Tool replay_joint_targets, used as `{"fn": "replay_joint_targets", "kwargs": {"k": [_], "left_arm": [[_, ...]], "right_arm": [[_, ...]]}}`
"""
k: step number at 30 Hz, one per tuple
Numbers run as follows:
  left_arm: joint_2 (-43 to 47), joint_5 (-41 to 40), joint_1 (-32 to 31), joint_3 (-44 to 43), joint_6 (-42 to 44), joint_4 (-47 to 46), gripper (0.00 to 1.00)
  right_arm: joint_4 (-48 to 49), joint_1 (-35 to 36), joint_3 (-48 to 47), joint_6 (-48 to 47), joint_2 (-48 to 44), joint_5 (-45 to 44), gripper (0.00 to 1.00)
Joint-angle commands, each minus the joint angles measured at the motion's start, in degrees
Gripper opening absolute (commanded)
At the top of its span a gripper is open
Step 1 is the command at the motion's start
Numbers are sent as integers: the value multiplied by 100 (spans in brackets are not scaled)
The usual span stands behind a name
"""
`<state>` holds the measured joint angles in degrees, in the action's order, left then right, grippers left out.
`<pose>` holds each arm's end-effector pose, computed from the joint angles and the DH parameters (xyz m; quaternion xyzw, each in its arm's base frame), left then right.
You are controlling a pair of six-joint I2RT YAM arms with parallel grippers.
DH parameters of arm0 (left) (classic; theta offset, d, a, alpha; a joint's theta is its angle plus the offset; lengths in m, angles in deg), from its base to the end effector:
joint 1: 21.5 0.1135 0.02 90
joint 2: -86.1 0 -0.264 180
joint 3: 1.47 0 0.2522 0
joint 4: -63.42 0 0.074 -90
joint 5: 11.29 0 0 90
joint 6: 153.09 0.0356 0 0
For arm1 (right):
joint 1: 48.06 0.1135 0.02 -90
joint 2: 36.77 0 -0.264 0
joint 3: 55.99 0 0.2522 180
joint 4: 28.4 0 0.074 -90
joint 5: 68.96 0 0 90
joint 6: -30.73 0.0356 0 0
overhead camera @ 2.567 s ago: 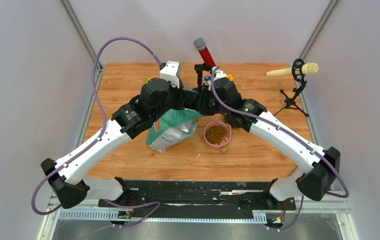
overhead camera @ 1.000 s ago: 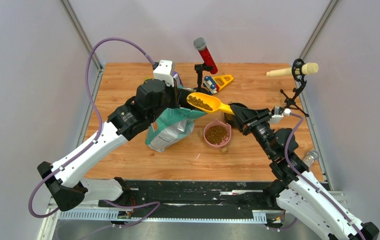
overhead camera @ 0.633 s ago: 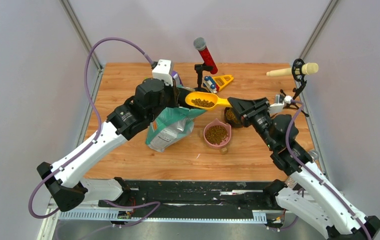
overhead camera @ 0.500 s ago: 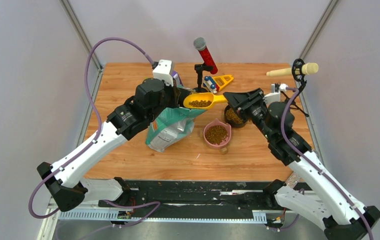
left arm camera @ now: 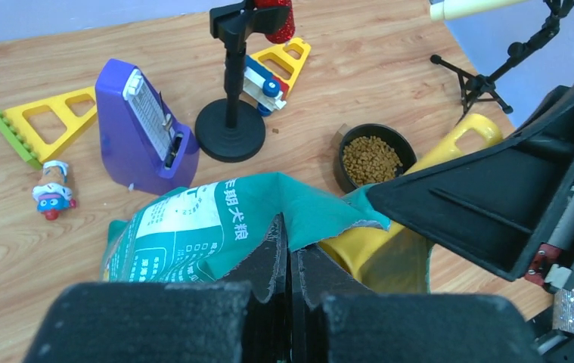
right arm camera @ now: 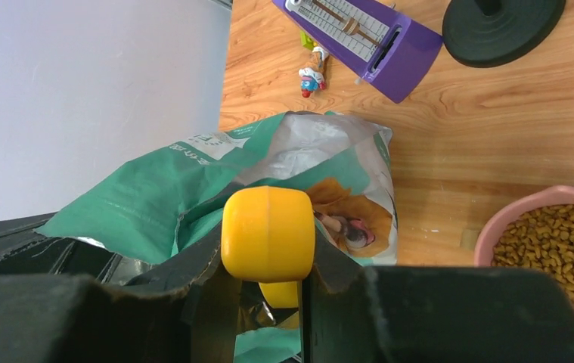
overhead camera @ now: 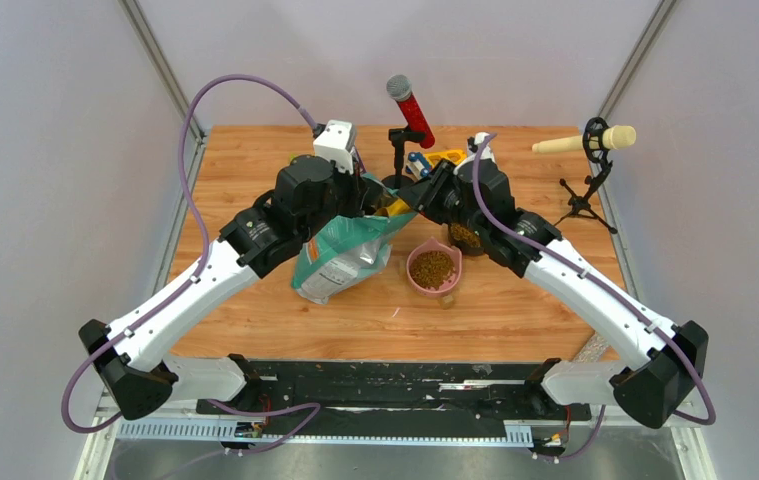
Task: Serve the pet food
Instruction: Collect the pet food from the pet food bag.
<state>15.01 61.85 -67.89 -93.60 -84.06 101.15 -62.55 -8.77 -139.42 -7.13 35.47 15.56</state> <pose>0.1960 -0.1908 0.4228 0.0892 0.7934 -0.2296 0.5566 0.2248 0.1795 0.3712 0.1194 0.8246 0.3670 0.4137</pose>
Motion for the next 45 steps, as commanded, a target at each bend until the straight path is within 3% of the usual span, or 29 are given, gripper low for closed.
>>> {"fn": "replay_joint_targets", "kwargs": {"k": [1,5,9,15,29,45], "left_arm": [[8,365,-1,-360,-174,-557,0],[-67,743,-9,-387,-275,-672,0],[-110,809,-58,-413,-293,-652,0],[-107,742,-95,-405,-311,-655,0],[105,32,-98,-437,-125,-572,0],[254,-395,-97,-419,-4,-418,0]], "right_arm": [[-532,135,287,-307,594,145,0],[709,121,1129,578,422,449,0],[2279,18,2311,1797,-325,451,0],[3737,-313,3589,2952,-1469,443,0],[3195,-606,3927,2861,-3437,-416,0],[3392,-760,3885,3048,-3765,-592,0]]}}
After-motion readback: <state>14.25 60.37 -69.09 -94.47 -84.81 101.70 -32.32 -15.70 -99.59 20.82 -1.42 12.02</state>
